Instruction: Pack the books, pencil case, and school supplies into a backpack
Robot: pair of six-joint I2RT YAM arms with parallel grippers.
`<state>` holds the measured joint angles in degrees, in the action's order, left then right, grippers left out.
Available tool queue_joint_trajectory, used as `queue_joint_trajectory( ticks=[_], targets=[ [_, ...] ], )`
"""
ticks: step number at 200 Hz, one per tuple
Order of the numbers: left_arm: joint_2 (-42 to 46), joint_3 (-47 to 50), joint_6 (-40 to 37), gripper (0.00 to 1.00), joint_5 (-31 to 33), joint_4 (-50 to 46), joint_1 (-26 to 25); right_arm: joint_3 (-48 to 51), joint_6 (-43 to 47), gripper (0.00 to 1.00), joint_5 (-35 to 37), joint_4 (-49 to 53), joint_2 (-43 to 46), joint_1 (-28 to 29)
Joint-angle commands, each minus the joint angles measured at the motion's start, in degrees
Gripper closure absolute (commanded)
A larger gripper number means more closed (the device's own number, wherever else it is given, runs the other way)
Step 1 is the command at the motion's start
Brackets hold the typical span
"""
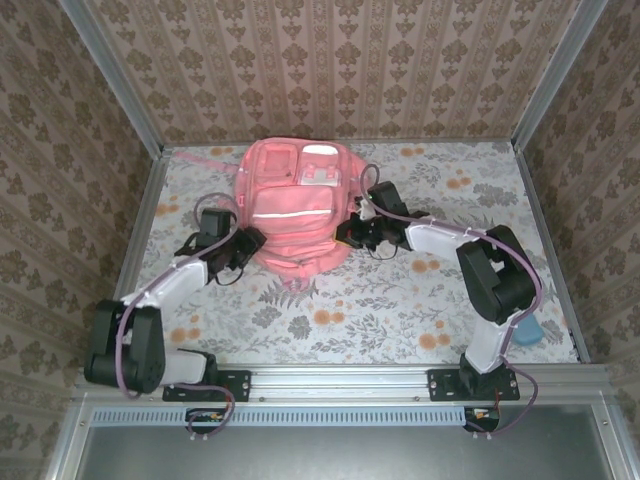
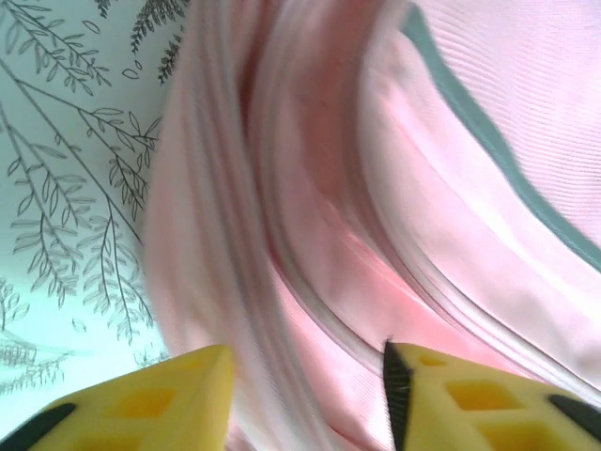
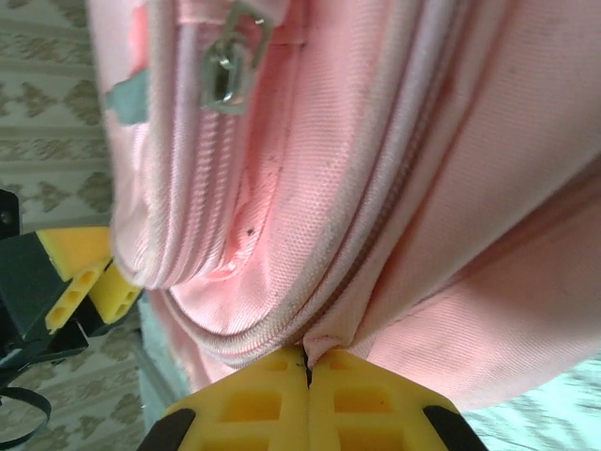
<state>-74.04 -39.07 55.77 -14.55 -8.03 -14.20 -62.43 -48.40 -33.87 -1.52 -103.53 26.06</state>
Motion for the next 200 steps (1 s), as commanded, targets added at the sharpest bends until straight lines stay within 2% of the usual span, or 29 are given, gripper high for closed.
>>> queue_joint_trajectory(
  ticks=[1,14,45,100,132,200],
  targets=[
    [5.6,1.4,-0.5,0.46,-1.6,-5.4,0.2,-0.5,-6.8,1.00,-3.1,-11.5,3.9,0.7],
    [8.5,3.2,2.0,0.42,-3.3,-4.6,0.2,-0.9,-8.2,1.00,-2.7,-13.3,4.5,0.8],
    [12.4,6.1,7.2,0.40,-6.7,-1.0,0.0,-1.2,-10.4,1.00,-2.2,-16.3,5.8,1.2],
    [10.5,6.7,12.7,0.43,-10.0,7.0,-1.4,-1.6,-11.8,1.00,-3.5,-17.4,6.4,2.1],
    [8.5,5.7,14.2,0.51,-9.1,8.7,-2.4,-1.1,-11.8,1.00,-3.3,-17.1,6.6,2.2],
    [3.2,6.2,20.2,0.56,-5.5,10.1,-6.5,-0.7,-11.9,1.00,-3.0,-17.2,6.8,2.5]
  ],
)
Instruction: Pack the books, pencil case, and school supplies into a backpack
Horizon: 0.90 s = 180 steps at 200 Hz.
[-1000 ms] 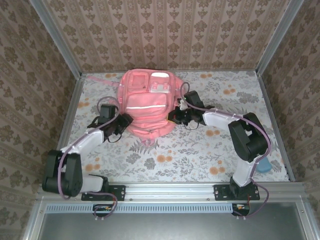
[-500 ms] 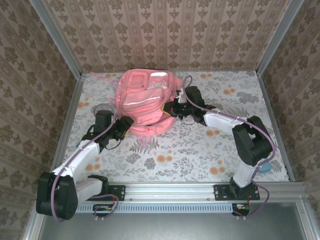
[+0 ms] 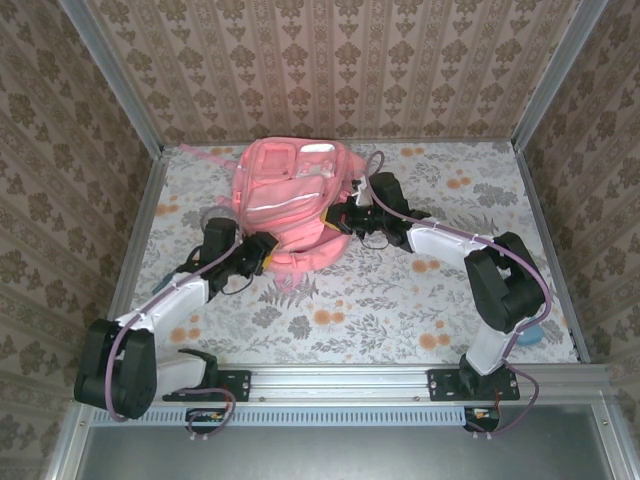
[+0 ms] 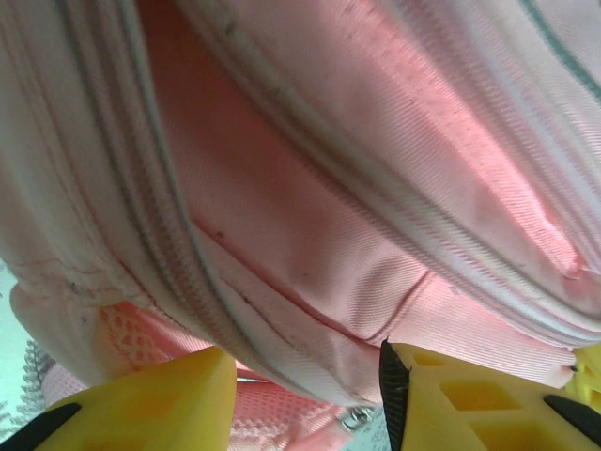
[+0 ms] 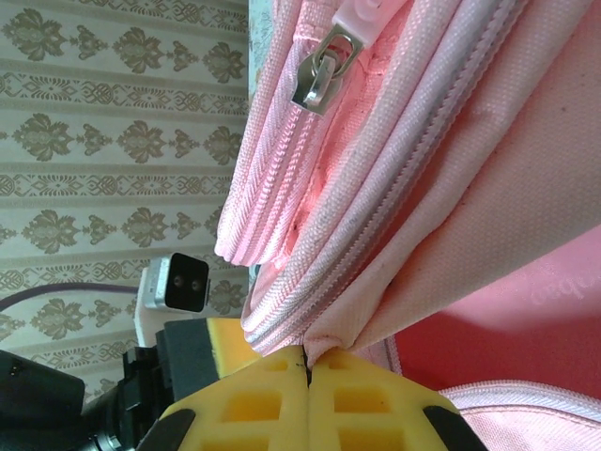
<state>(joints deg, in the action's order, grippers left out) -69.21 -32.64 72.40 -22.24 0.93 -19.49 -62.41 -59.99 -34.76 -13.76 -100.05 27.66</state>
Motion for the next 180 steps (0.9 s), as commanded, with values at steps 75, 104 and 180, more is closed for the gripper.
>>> queue_joint_trajectory(
  ticks=[75,104,180],
  targets=[
    [-5.1,-0.2,8.5,0.69,6.1,4.3,-2.5,2.7,0.2,1.00,-1.8,-4.7,5.5,1.2],
    [-5.1,-0.4,8.0,0.82,5.6,5.4,-2.6,3.4,3.1,1.00,1.1,-0.6,7.0,1.1],
    [-2.9,-5.9,1.8,0.93,3.1,2.3,-5.6,1.0,18.6,0.50,30.4,30.3,15.9,2.2]
  ],
)
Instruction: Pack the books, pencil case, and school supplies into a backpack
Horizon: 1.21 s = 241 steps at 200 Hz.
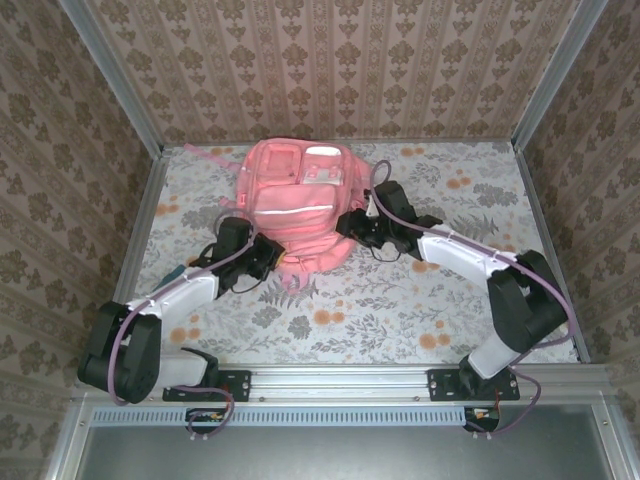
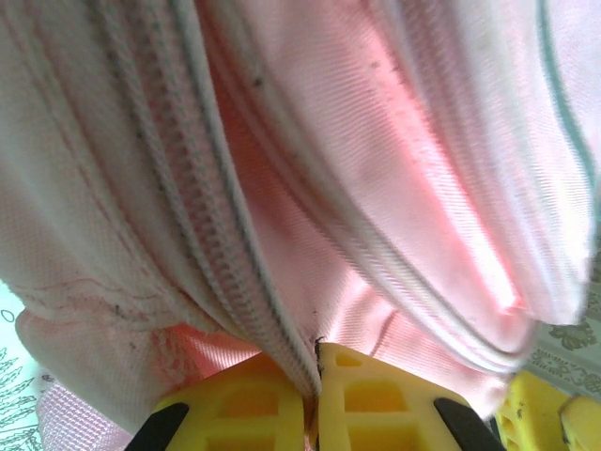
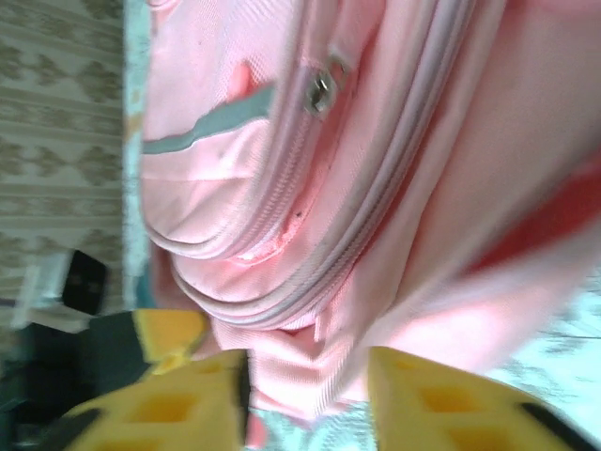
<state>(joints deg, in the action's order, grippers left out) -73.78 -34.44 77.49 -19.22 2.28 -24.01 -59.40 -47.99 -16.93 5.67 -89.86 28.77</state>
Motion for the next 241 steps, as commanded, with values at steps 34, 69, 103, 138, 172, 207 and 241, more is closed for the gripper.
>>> queue_joint_trajectory(
  ticks=[34,69,103,138,172,207,241],
  targets=[
    [1.3,-6.2,-3.9,0.93,0.0,0.5,-1.8,-1.9,12.7,0.48,18.6,14.8,9.2,8.3],
    [0.9,-7.3,-4.3,0.93,0.2,0.0,-1.8,-5.0,17.7,0.49,19.2,15.4,4.5,16.8],
    [1.1,-7.1,-4.4,0.93,0.4,-0.4,-1.8,-12.1,21.2,0.53,21.3,17.9,-3.3,21.0],
    [1.0,-6.9,-4.4,0.93,0.6,-0.5,-3.1,-18.6,23.1,0.65,20.7,20.3,-10.4,22.1],
    [1.0,-7.0,-4.5,0.93,0.5,-0.3,-3.6,-20.6,23.3,0.71,22.0,21.2,-13.4,22.1],
    [0.8,-7.0,-4.5,0.93,0.2,-0.3,-3.7,-21.6,22.9,0.74,24.5,22.8,-15.2,22.1],
    [0.7,-6.9,-4.6,0.93,0.4,-0.2,-3.6,-21.9,22.8,0.75,26.2,23.7,-16.3,22.1]
  ],
)
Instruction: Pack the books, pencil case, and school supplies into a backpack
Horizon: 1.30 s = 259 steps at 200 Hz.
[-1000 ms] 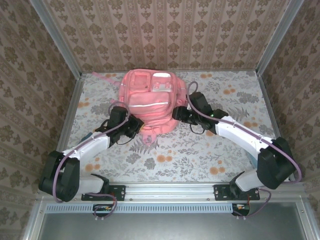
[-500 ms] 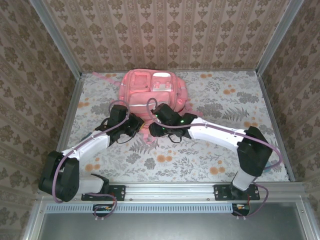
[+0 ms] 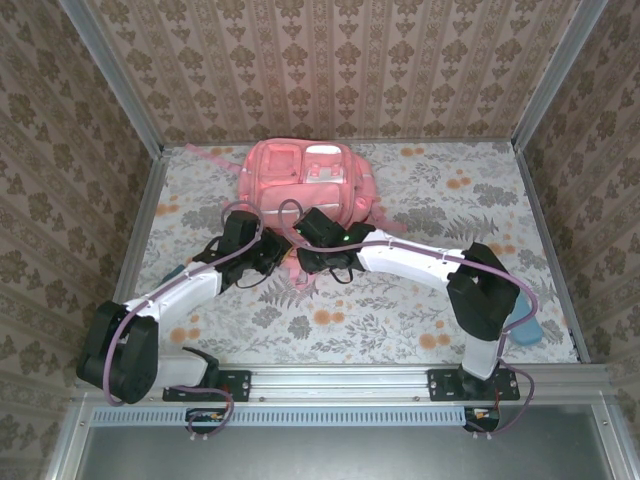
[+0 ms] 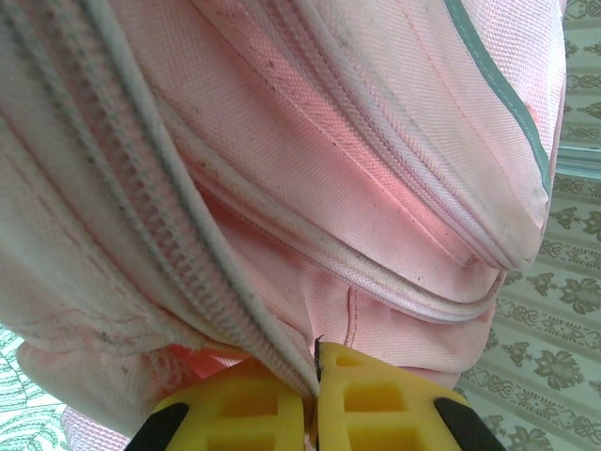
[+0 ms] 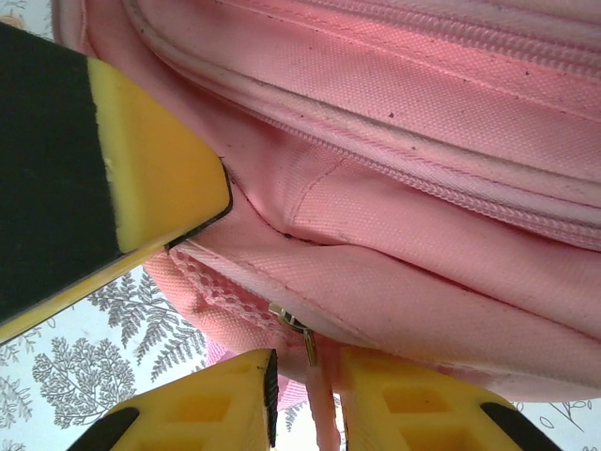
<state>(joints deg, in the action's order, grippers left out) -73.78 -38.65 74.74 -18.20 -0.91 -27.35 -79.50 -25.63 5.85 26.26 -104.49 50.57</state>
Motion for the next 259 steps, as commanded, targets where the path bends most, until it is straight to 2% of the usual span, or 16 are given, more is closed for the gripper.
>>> queue_joint_trajectory(
  ticks=[1,33,52,74,79,98,135,163,190,208,238,259],
  targets=[
    [0.7,-2.6,-1.8,0.93,-0.6,3.0,-0.2,-1.8,0.4,0.76,3.5,3.1,-1.7,0.3],
    [0.6,-2.4,-2.4,0.97,0.6,1.9,-0.2,-2.0,0.2,0.94,5.9,4.2,-1.2,0.3],
    [0.6,-2.0,-3.5,1.00,1.9,0.5,0.2,-0.2,0.1,1.00,8.8,5.9,1.2,0.3],
    [0.6,-1.1,-5.0,1.00,2.5,-0.5,0.8,3.7,-0.4,1.00,11.4,6.3,5.2,-0.3],
    [0.6,-0.9,-5.3,1.00,2.6,-0.7,2.8,4.7,-0.5,1.00,11.9,6.5,6.1,-0.5],
    [0.9,-0.1,-6.1,1.00,2.6,-1.1,4.0,8.4,-1.6,1.00,14.3,7.2,8.9,-1.7],
    [1.6,0.2,-7.3,1.00,2.5,-2.6,6.0,12.0,-3.4,1.00,15.7,8.1,10.0,-7.5],
    [3.1,-0.6,-9.4,1.00,2.5,-5.3,7.7,11.7,-2.6,1.00,11.6,6.3,10.1,-9.7],
    [4.2,-2.4,-13.5,1.00,2.5,-10.0,10.2,10.6,0.1,1.00,-3.0,-0.2,9.8,-9.0],
    [5.4,-3.5,-15.9,0.87,2.8,-13.7,12.2,8.7,0.3,1.00,-10.9,-3.3,8.2,-8.1],
    [10.1,-4.4,-17.9,0.54,4.6,-19.9,14.6,4.7,-1.1,1.00,-19.6,-7.7,4.1,-6.9],
    [13.3,-3.9,-17.0,0.43,3.8,-22.2,14.8,0.8,-2.4,1.00,-22.1,-9.3,0.2,-6.4]
  ],
)
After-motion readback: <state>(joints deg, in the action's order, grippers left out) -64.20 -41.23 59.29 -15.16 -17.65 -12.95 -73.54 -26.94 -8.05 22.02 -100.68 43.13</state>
